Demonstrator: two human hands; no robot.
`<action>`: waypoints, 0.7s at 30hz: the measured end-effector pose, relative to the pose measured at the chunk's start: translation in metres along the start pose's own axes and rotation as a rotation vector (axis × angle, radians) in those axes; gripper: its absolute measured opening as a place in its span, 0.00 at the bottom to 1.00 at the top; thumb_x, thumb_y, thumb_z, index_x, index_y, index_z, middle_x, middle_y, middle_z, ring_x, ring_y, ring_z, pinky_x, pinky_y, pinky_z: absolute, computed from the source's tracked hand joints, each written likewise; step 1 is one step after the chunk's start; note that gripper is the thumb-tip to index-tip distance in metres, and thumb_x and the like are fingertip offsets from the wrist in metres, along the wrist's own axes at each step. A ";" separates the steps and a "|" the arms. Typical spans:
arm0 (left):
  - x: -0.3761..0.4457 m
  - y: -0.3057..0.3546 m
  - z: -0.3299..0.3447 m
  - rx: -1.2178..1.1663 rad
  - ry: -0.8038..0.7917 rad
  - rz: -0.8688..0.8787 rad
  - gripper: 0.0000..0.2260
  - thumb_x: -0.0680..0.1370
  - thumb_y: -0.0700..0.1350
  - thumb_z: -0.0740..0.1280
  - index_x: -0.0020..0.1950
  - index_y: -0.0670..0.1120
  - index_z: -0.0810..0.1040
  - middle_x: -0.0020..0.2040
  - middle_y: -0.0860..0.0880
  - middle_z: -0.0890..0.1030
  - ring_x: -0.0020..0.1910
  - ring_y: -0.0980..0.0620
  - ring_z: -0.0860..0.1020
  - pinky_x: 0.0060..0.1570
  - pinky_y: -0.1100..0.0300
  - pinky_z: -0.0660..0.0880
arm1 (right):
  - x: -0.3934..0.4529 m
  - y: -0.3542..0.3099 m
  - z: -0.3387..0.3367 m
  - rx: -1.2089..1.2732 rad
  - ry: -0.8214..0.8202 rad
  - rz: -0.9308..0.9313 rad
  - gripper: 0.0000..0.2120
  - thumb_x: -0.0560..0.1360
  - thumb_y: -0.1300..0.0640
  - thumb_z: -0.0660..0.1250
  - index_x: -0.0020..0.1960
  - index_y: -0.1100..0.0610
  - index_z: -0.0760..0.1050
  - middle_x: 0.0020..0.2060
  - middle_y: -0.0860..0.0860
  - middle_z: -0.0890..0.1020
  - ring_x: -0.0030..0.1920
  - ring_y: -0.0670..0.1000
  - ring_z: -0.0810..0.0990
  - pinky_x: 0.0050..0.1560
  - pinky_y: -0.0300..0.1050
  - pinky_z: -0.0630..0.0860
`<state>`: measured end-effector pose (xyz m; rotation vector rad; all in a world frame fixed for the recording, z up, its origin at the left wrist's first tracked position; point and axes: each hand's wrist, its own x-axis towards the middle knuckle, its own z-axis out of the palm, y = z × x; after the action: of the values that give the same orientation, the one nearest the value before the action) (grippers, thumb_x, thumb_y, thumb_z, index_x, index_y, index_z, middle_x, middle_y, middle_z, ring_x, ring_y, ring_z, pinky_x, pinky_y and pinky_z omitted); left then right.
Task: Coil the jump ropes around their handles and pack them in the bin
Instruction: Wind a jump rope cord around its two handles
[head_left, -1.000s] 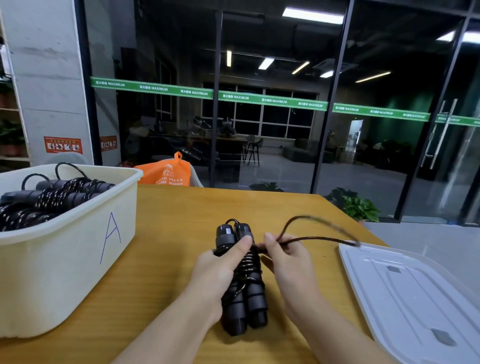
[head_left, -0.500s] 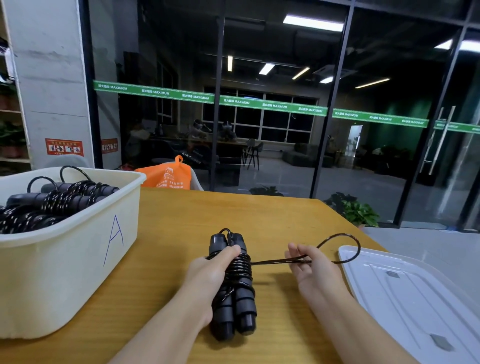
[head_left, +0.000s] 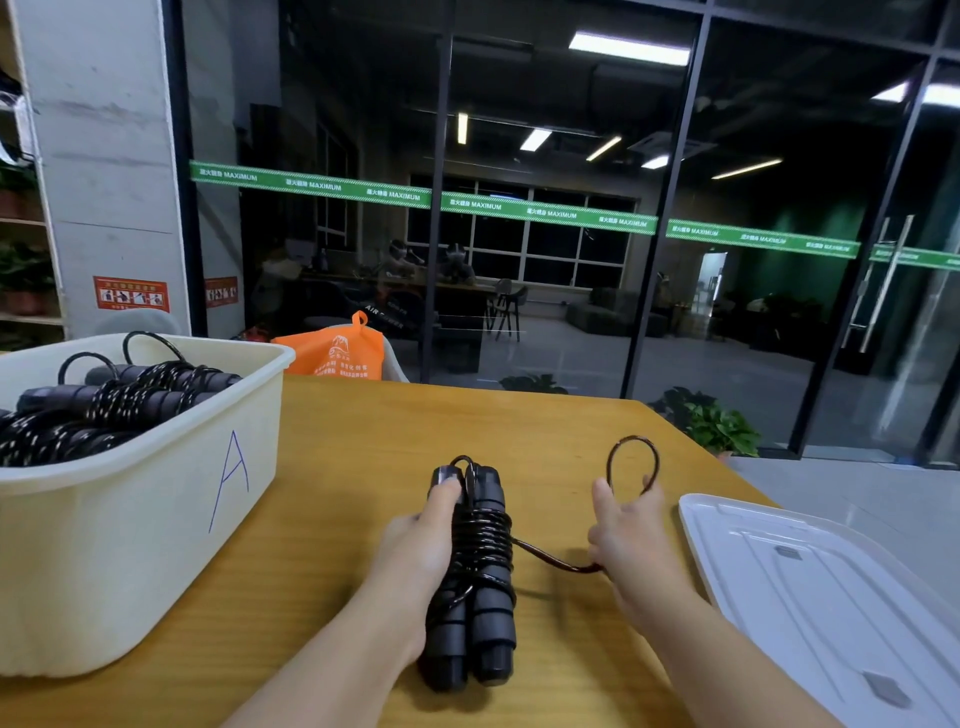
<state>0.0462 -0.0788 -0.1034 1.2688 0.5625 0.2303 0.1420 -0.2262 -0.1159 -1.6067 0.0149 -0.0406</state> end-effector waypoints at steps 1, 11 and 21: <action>-0.001 0.000 0.001 0.017 -0.011 0.013 0.22 0.75 0.61 0.63 0.48 0.41 0.78 0.46 0.39 0.84 0.44 0.40 0.83 0.50 0.43 0.79 | -0.002 0.001 0.001 -0.137 -0.016 -0.094 0.35 0.81 0.48 0.58 0.78 0.49 0.40 0.47 0.51 0.70 0.46 0.50 0.72 0.46 0.44 0.69; -0.011 0.003 0.003 0.232 -0.071 0.405 0.15 0.75 0.51 0.66 0.42 0.38 0.78 0.32 0.47 0.79 0.31 0.48 0.78 0.37 0.51 0.78 | -0.038 -0.019 0.002 -0.410 -0.206 -0.424 0.18 0.75 0.40 0.63 0.63 0.41 0.68 0.38 0.48 0.77 0.37 0.44 0.75 0.33 0.34 0.67; -0.020 0.011 0.001 0.411 -0.116 0.612 0.14 0.65 0.58 0.66 0.39 0.48 0.79 0.36 0.45 0.83 0.36 0.42 0.81 0.41 0.42 0.79 | -0.046 -0.029 -0.002 -0.117 -0.485 -0.226 0.10 0.76 0.55 0.67 0.56 0.57 0.78 0.20 0.38 0.74 0.22 0.36 0.72 0.26 0.30 0.65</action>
<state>0.0311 -0.0854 -0.0879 1.8249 0.1040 0.5656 0.0957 -0.2258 -0.0878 -1.6929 -0.5487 0.1781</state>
